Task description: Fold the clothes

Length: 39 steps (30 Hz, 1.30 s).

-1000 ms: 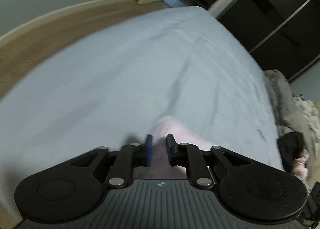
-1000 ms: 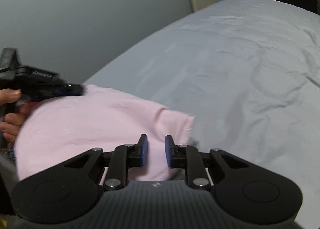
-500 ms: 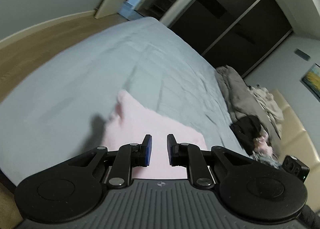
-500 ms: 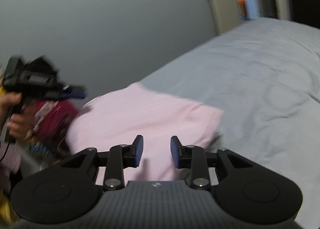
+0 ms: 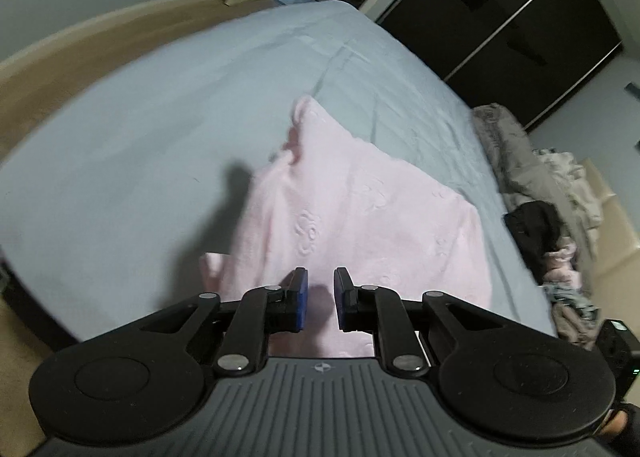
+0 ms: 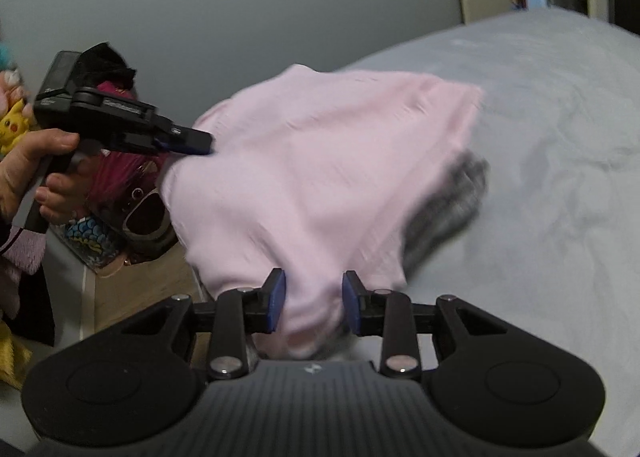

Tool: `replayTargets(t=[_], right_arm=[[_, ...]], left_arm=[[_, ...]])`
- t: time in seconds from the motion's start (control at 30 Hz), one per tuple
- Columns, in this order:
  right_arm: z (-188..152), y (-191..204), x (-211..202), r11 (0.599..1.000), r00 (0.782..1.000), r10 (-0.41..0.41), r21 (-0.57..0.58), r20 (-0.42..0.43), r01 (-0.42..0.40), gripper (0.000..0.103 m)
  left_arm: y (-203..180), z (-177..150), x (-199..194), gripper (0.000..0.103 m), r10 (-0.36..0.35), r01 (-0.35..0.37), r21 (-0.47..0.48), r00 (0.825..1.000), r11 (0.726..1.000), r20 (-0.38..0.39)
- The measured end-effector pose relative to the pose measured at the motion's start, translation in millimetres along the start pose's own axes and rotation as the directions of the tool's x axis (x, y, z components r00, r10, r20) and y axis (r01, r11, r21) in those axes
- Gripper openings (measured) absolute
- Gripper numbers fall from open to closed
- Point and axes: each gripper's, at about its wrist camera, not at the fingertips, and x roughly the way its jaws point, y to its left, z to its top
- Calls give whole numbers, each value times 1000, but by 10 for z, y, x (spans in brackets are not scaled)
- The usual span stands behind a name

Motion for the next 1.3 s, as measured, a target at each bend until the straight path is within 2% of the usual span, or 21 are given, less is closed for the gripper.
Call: replayTargets(t=[0.1,0.13,0.17,0.2,0.27,0.33,0.43,0.5,0.6,0.7,0.73,0.77,0.83,0.9,0.97,1.03,1.07,1.17,1.23,1.3], right_arm=[[-47,6,-225,1000,1000,-9,11,21,9,48],[-50,34,-303,1000,999,-11,7,34,11,52],[-44,64,-382,1000,999,-14,4,47,14,60],[-33,97,-463,1000,998,-18,2,61,18,64],[12,172,-667,1000,997,-21,5,80,21,77],[64,242,-883,1000,996,-6,25,92,3,84],[155,329,-1208,998,995,-2,65,95,-4,95],[191,388,-1418,995,995,-47,87,84,40,97],[180,476,-1724,987,988,-130,108,78,121,99],[81,538,-1955,983,982,-156,110,109,144,101],[34,542,-2007,982,979,-160,116,124,146,101],[-13,539,-2039,981,977,-165,129,136,147,102],[-77,512,-2054,973,974,-176,177,140,150,102],[-107,481,-2034,962,972,-188,226,144,153,102],[-135,476,-1989,957,960,-221,226,172,180,102],[-174,490,-1913,950,947,-266,213,178,227,102],[-192,487,-1863,947,946,-278,212,169,241,102],[-220,455,-1761,941,952,-272,244,138,233,102],[-204,463,-1746,942,955,-262,251,139,222,102],[-177,501,-1759,945,953,-264,236,150,225,102]], left_arm=[[-251,7,-172,17,56,-57,29,998,998,20],[-366,-1,-225,26,79,-80,42,996,996,29],[-509,-18,-281,44,107,-109,55,994,993,39],[-654,-46,-341,52,136,-140,67,989,988,52],[-951,-164,-494,55,185,-191,71,979,979,85],[-1207,-298,-639,55,206,-213,62,974,975,98],[-1598,-482,-824,55,242,-247,58,967,967,79],[-1847,-570,-910,55,274,-279,84,960,957,64],[-2242,-694,-1005,59,361,-363,83,932,928,45],[-2526,-850,-1011,60,376,-377,126,926,918,31],[-2601,-887,-985,61,408,-408,144,912,902,32],[-2658,-930,-975,61,450,-451,152,892,880,40],[-2760,-1009,-944,61,504,-506,169,862,846,63],[-2874,-1054,-927,61,505,-519,203,855,830,120],[-2949,-1059,-899,61,539,-567,232,823,790,177],[-2948,-1058,-865,61,571,-600,232,800,765,184],[-2942,-1062,-848,61,583,-610,233,793,758,179],[-2911,-1095,-789,61,604,-614,242,788,751,124],[-2917,-1127,-747,61,631,-636,261,767,726,115],[-2945,-1158,-744,61,642,-643,272,760,716,105]])
